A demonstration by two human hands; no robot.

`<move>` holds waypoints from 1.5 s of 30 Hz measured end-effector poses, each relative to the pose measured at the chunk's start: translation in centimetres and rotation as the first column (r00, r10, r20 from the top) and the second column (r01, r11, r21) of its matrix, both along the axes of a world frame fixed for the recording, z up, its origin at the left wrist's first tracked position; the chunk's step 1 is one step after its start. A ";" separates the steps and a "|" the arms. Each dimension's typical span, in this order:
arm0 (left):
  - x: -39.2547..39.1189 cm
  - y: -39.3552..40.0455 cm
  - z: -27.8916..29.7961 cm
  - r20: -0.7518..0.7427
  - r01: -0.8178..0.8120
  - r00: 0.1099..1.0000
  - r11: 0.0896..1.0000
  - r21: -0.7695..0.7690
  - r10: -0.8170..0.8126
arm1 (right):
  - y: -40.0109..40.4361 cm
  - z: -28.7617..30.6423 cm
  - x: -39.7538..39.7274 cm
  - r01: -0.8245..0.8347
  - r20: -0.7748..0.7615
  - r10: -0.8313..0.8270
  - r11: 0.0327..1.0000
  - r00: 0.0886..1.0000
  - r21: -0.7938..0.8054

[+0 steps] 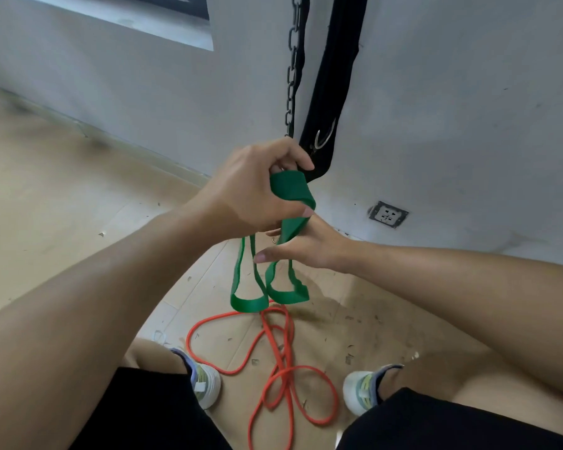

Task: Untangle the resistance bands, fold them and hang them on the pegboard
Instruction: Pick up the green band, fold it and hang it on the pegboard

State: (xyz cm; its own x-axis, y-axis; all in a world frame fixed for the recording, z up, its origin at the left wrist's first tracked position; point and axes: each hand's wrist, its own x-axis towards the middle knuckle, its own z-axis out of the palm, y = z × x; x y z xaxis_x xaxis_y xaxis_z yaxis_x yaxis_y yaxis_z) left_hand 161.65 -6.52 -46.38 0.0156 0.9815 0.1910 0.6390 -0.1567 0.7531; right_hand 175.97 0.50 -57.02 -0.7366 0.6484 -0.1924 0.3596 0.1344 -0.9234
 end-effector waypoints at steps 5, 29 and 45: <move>0.6 -0.1 0.0 -0.018 -0.065 0.998 0.993 0.100 0.067 | -1.2 0.7 -0.8 0.040 -0.029 -0.042 0.998 0.999 -0.053; -4.9 0.7 0.2 0.468 -0.433 0.756 0.885 -0.168 0.459 | 2.3 2.6 3.6 -0.008 0.240 -0.015 0.996 0.971 0.093; 1.6 1.0 -3.4 -0.242 0.001 0.962 0.890 -0.455 -0.124 | 2.4 6.2 5.2 -0.040 0.328 -0.025 0.981 0.944 0.188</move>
